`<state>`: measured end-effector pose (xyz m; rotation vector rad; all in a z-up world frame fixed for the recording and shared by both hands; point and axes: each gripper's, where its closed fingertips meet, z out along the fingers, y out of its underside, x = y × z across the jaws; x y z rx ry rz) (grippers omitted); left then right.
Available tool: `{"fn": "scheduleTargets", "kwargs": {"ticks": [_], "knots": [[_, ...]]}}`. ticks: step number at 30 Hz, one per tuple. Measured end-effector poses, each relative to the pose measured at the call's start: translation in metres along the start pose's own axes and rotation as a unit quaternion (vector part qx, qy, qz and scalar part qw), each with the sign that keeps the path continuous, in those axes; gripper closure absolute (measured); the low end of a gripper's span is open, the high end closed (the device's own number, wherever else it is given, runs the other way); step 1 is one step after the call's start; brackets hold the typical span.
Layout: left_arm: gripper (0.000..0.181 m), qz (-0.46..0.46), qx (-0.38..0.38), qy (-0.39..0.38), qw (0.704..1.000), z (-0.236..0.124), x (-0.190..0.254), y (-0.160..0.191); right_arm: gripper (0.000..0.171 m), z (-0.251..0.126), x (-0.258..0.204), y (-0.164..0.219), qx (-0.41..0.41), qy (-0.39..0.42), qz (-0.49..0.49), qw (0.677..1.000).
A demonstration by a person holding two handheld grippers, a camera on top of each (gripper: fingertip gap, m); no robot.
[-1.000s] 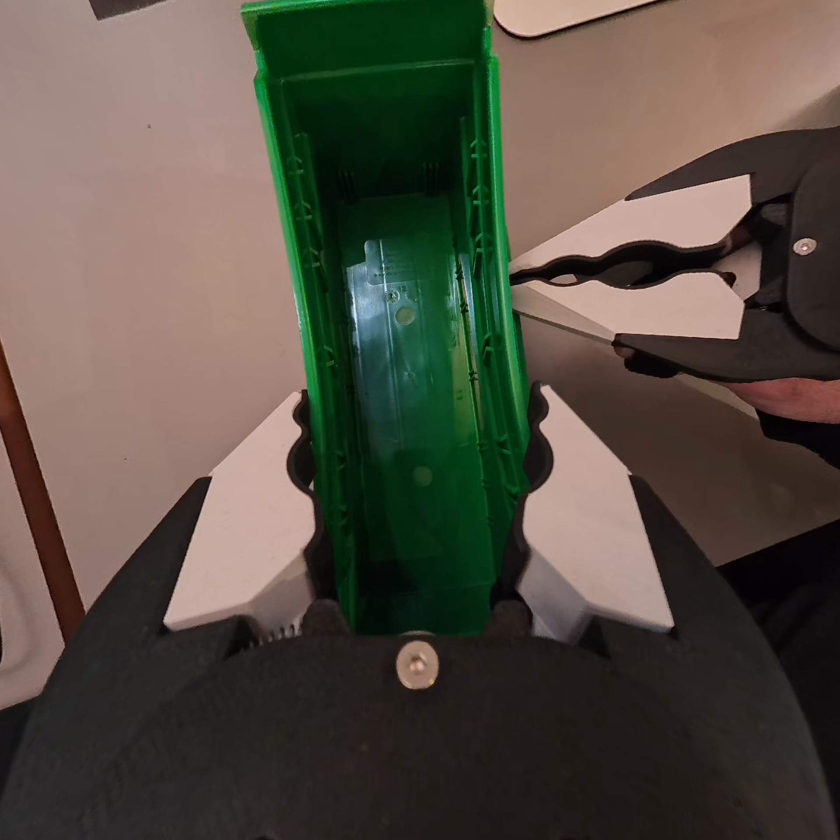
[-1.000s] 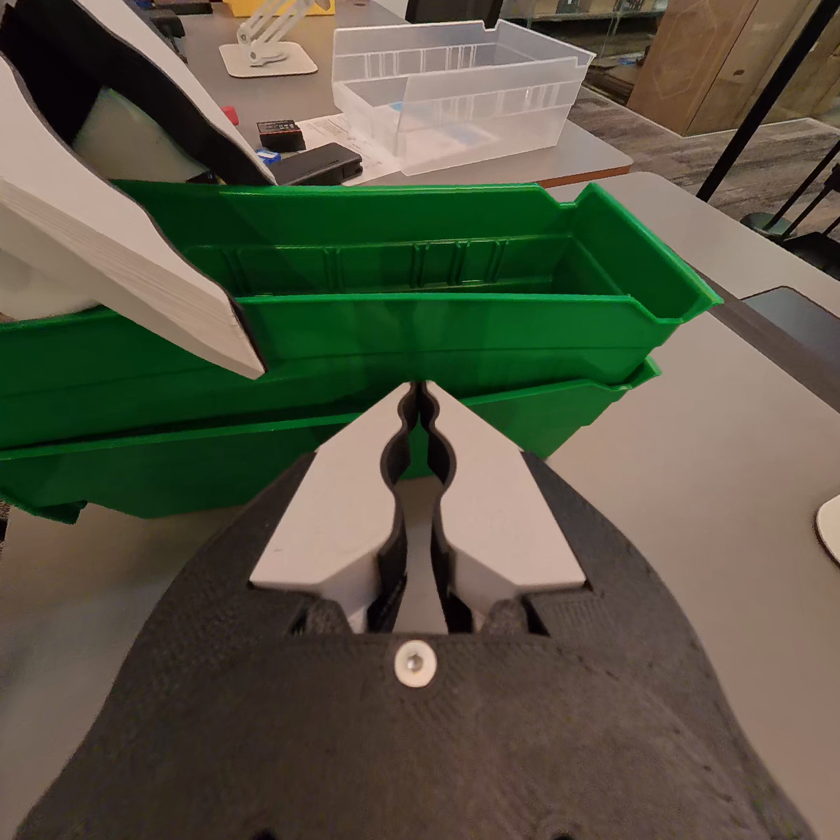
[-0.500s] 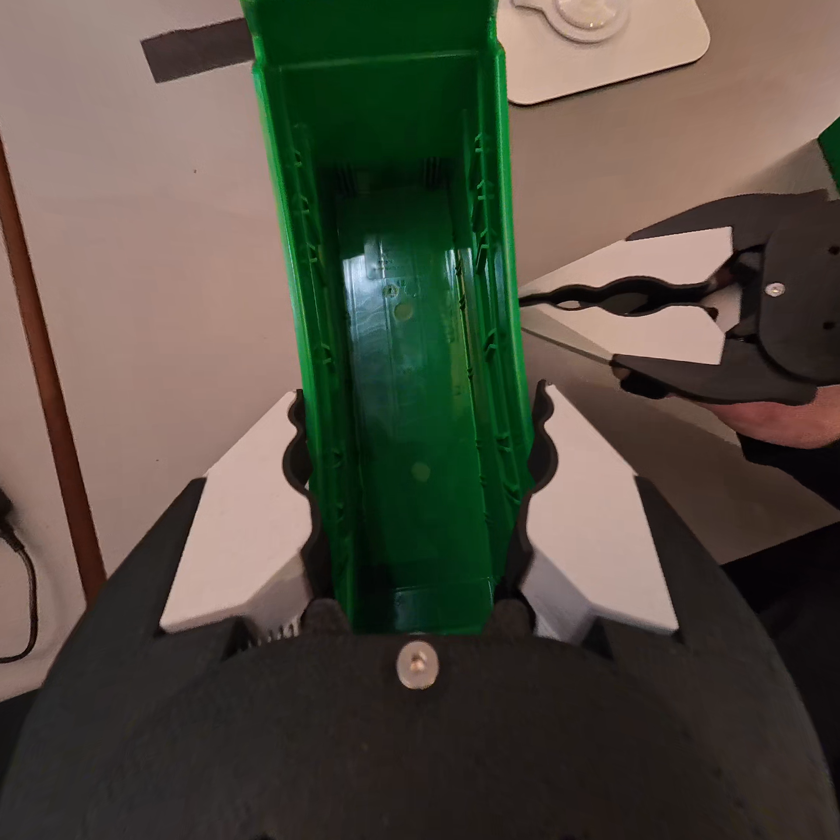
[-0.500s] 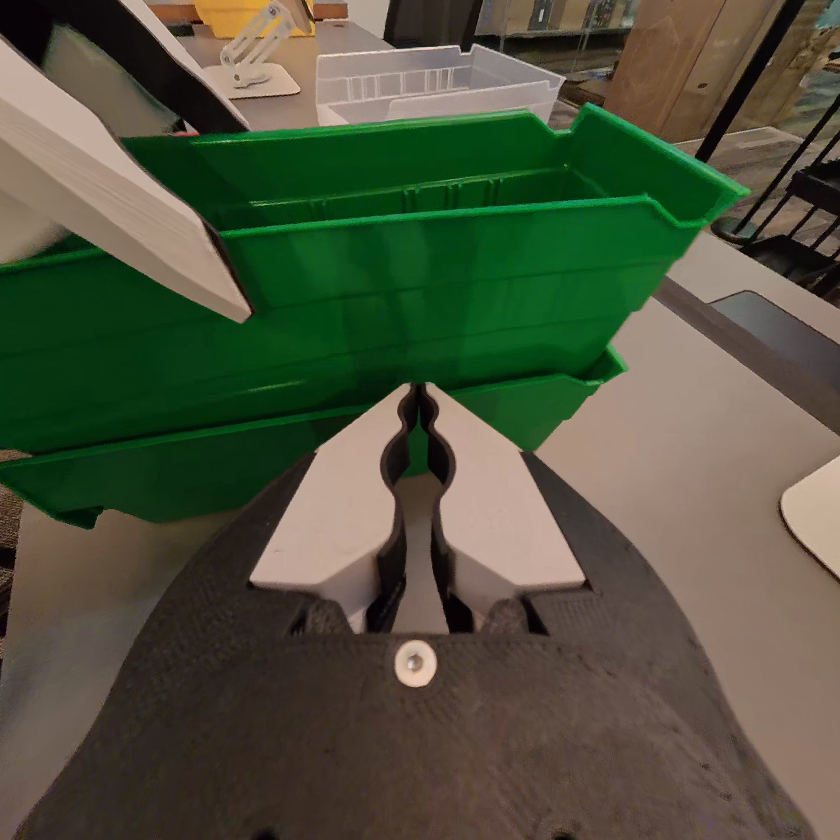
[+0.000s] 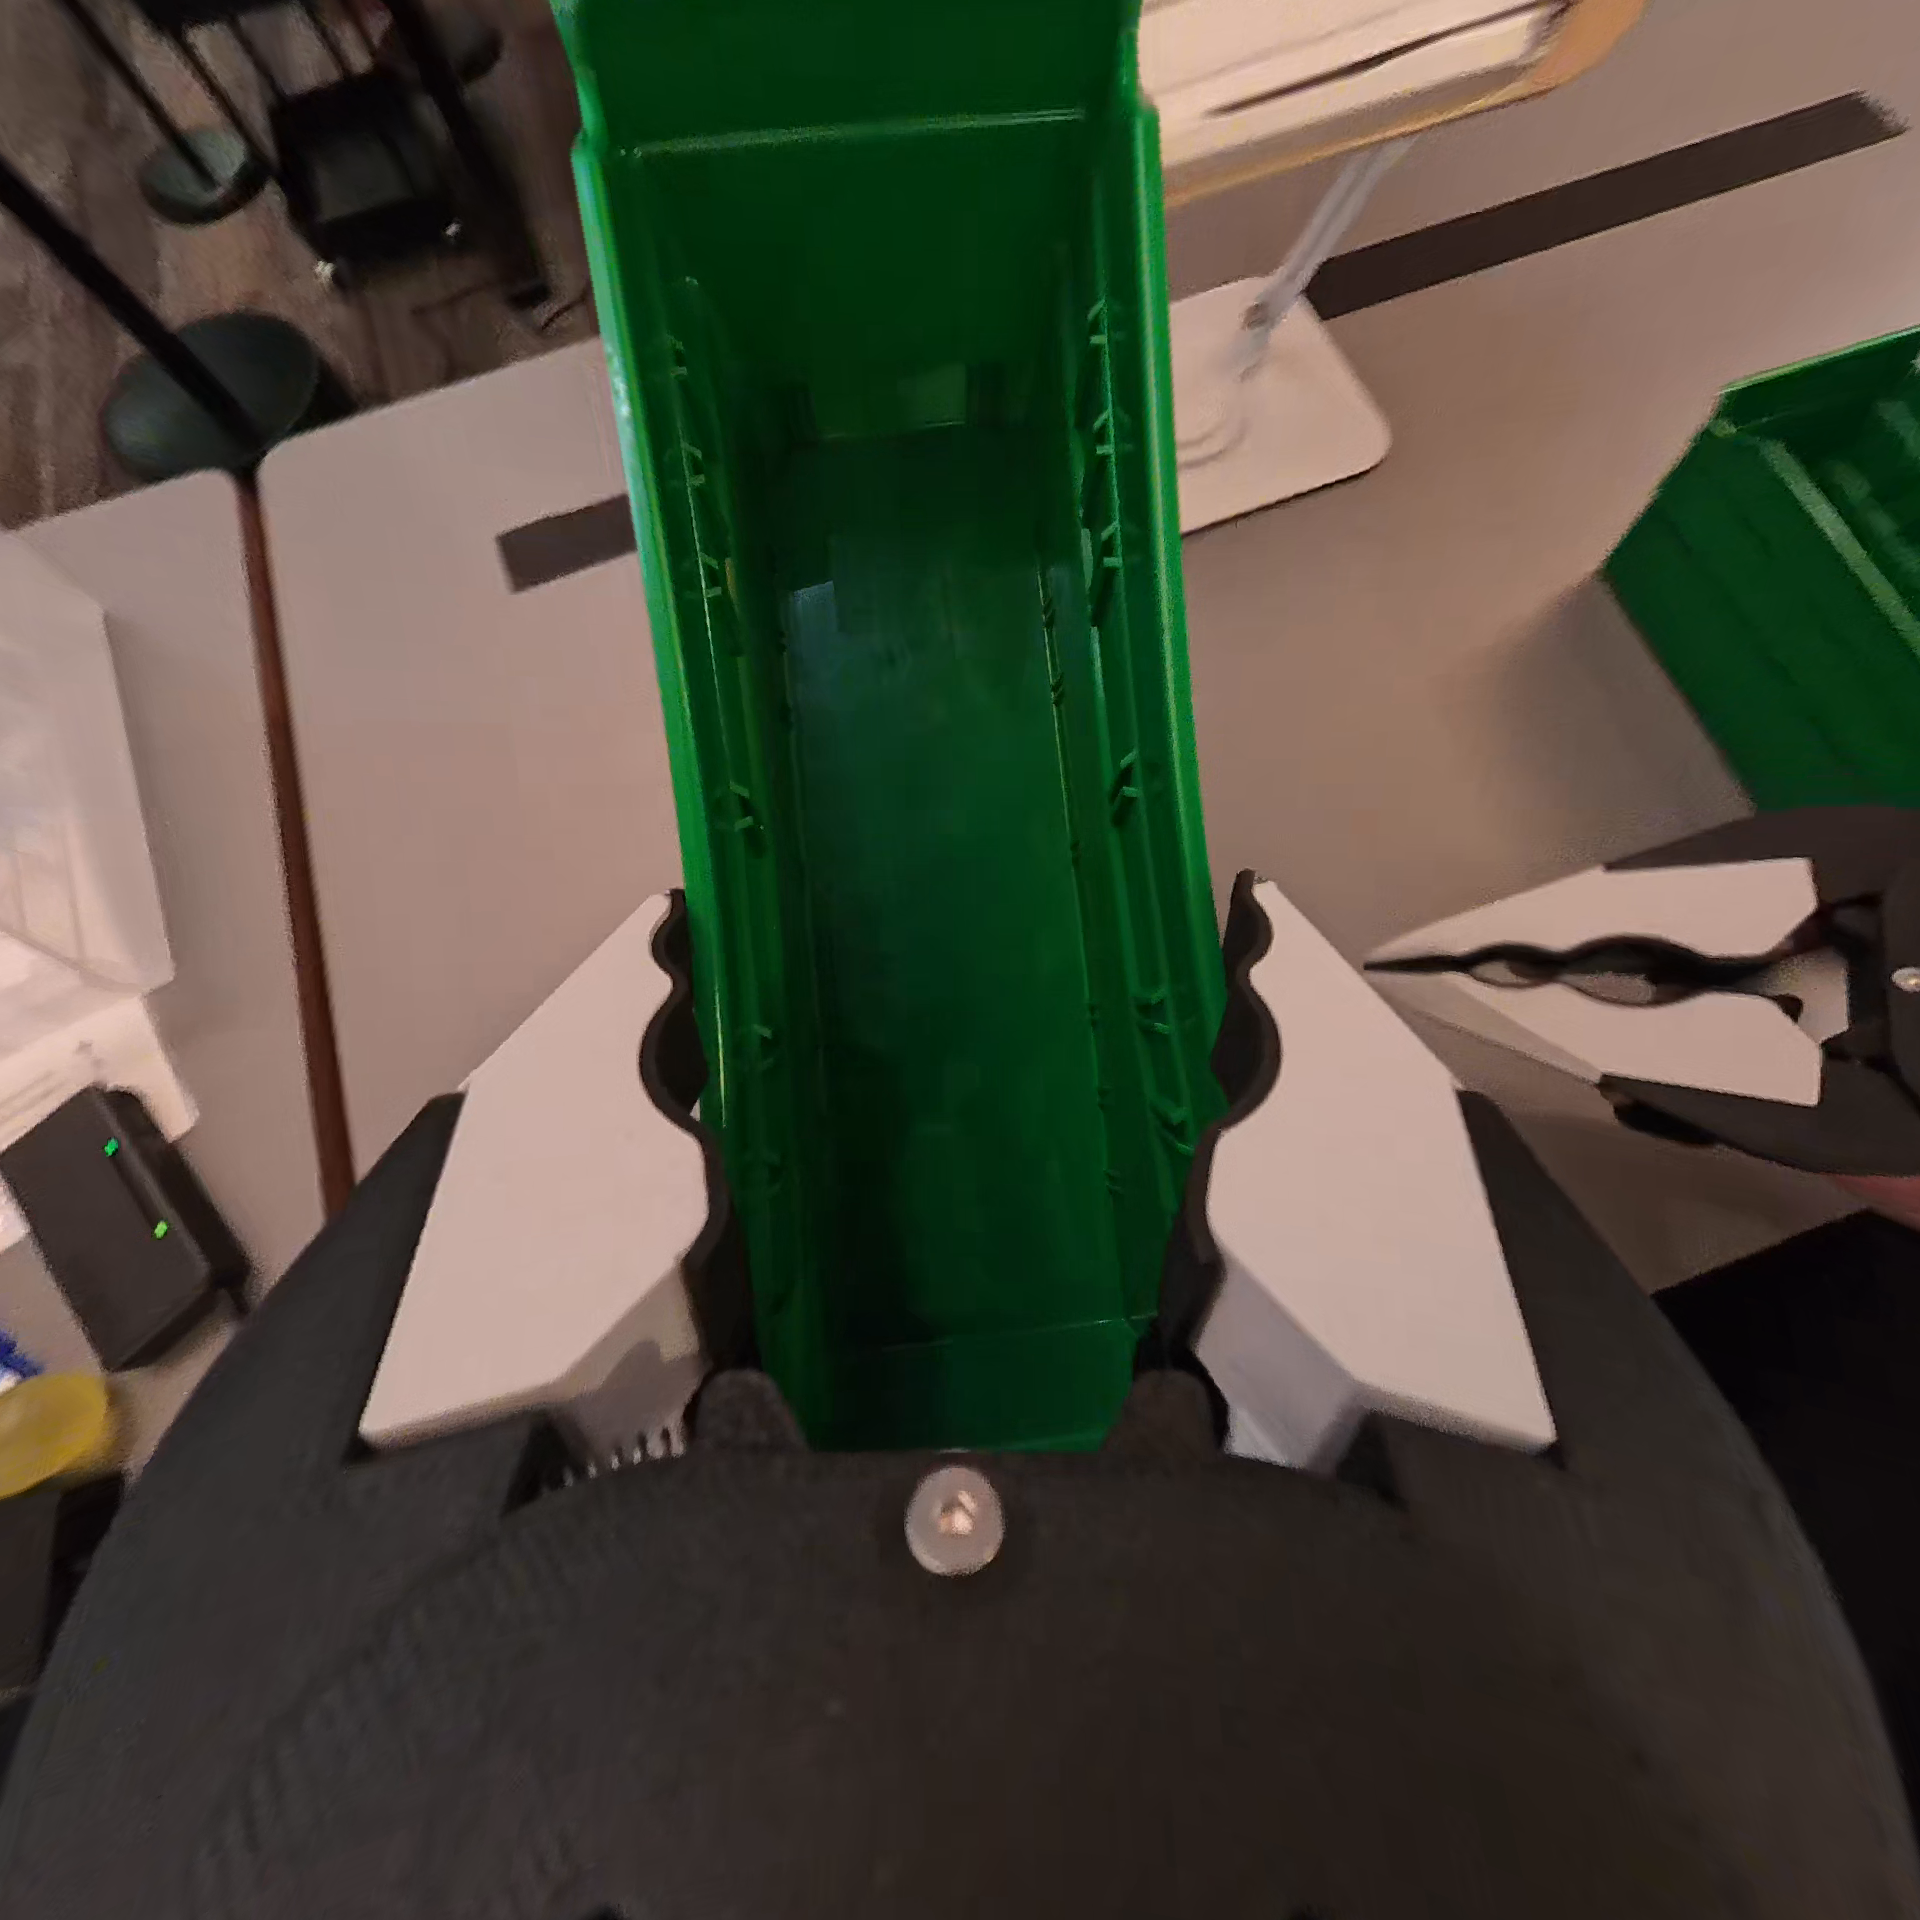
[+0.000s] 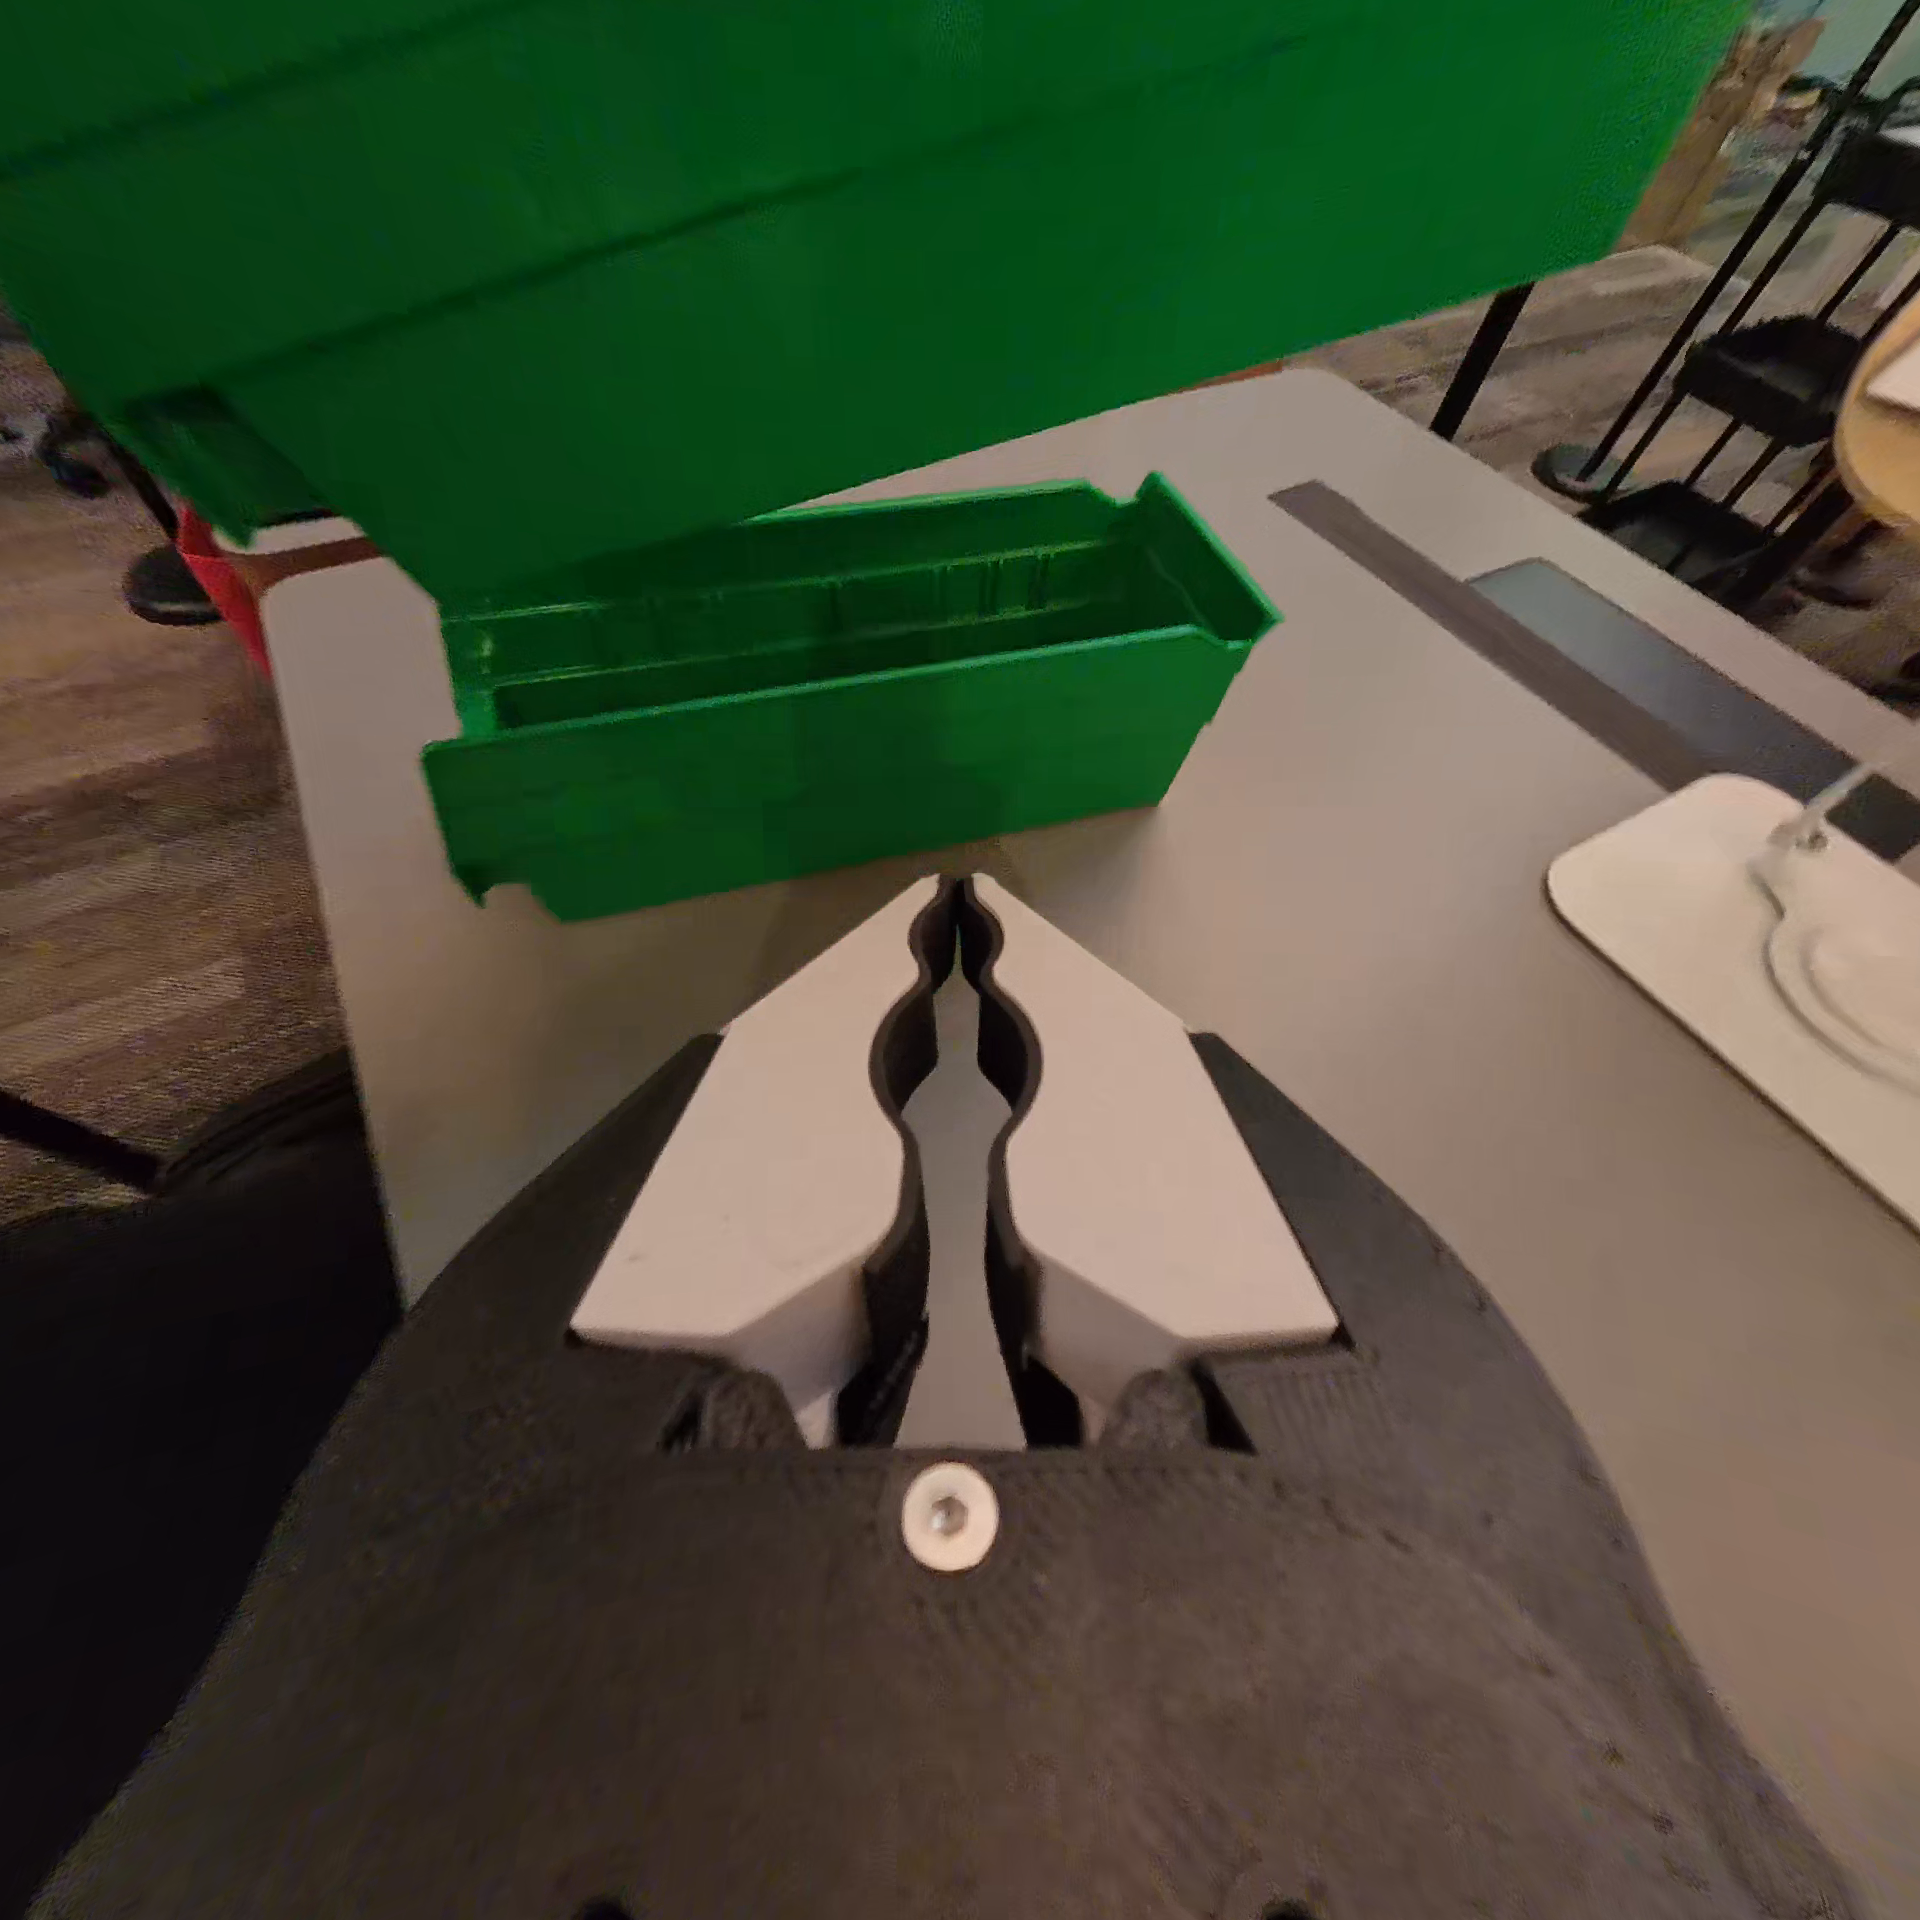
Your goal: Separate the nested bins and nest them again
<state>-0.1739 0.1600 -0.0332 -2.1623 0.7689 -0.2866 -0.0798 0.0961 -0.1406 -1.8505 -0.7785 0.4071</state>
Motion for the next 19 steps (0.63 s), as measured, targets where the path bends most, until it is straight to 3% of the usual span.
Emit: {"fn": "scheduleTargets", "kwargs": {"ticks": [1, 6, 11, 19], "knots": [[0.082, 0.004, 0.005, 0.011, 1.000, 0.000, 0.013, -0.007, 0.171, -0.014, -0.002, 0.004, 0.000, -0.002, 0.008, 1.000], [0.081, 0.026, 0.002, 0.069, 0.997, 0.033, 0.089, -0.021, 0.171, -0.087, -0.018, 0.024, 0.008, -0.018, 0.045, 0.999], [0.080, 0.036, -0.043, 0.100, 0.993, 0.094, 0.152, 0.008, 0.171, -0.141, -0.036, 0.044, 0.016, -0.021, 0.060, 0.998], [0.078, 0.019, -0.102, 0.105, 0.989, 0.149, 0.188, 0.056, 0.171, -0.167, -0.043, 0.065, 0.012, -0.028, 0.075, 0.997]]}}
